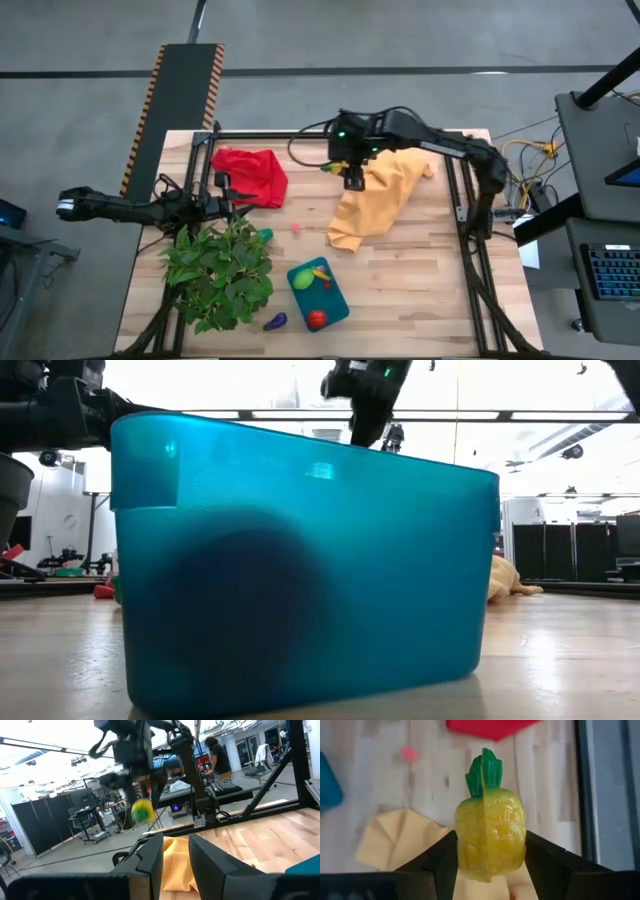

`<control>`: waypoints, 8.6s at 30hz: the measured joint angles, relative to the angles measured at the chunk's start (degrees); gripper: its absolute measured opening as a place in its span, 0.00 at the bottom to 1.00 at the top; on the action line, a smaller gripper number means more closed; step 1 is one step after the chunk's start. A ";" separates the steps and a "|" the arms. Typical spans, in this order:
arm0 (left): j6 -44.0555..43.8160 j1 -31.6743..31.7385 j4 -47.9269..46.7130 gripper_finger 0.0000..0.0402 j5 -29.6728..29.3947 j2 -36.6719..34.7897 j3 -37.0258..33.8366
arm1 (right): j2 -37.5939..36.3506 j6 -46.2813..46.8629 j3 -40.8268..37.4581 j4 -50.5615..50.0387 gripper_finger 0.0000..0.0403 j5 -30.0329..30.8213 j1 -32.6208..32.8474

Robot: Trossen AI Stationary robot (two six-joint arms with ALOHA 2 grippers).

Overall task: Pick and placing Produce into tupperware
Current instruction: Put the pineapple into the bin, then put the bell pepper into the bin

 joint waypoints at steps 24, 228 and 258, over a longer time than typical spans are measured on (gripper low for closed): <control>-0.02 -0.02 -0.01 0.19 0.05 0.04 0.00 | -17.03 9.07 -0.81 -0.83 0.48 -5.38 21.76; 3.23 0.00 1.53 0.19 -0.10 0.63 0.00 | 4.98 23.48 -34.60 60.94 0.63 1.01 38.61; 2.91 -0.02 1.49 0.19 -0.08 1.25 0.00 | -62.50 22.62 -91.43 87.30 0.53 14.92 40.95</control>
